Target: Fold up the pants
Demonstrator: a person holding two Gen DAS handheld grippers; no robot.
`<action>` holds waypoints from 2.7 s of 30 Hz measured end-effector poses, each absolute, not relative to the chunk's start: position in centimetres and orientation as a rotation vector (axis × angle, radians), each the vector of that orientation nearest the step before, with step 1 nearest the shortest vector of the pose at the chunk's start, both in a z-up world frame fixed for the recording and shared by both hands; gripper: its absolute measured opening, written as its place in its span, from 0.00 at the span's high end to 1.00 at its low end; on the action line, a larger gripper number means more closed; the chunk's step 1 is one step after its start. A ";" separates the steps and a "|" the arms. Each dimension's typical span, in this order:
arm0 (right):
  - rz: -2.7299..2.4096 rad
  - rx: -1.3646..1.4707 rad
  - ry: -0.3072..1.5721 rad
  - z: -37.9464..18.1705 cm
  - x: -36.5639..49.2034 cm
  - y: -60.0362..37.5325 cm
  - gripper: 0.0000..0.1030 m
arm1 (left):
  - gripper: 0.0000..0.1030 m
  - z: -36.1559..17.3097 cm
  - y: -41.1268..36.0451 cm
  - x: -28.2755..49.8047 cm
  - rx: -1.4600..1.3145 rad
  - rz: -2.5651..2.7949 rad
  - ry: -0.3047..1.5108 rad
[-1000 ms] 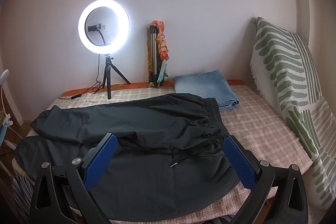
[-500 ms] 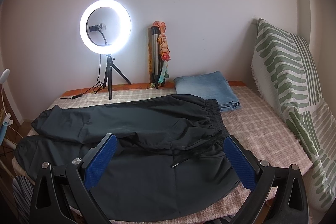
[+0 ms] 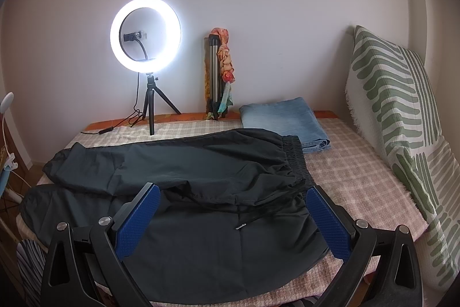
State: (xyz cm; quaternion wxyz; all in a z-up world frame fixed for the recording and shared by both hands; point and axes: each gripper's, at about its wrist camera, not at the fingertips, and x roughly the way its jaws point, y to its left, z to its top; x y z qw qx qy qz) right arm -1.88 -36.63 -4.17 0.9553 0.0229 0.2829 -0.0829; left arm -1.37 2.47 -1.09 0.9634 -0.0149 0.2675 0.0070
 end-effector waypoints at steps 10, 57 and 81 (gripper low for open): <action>-0.157 0.036 0.576 -4.2 -1.3 -36.2 0.00 | 0.01 -1.5 4.2 -1.2 -0.048 0.050 0.547; 0.496 -0.297 0.879 -13.7 32.9 -22.1 0.02 | 0.16 -13.2 25.5 30.0 -0.408 0.081 0.989; 0.586 -0.422 1.101 -24.1 43.1 -17.6 0.00 | 0.58 -21.5 27.3 36.0 -0.338 0.148 1.083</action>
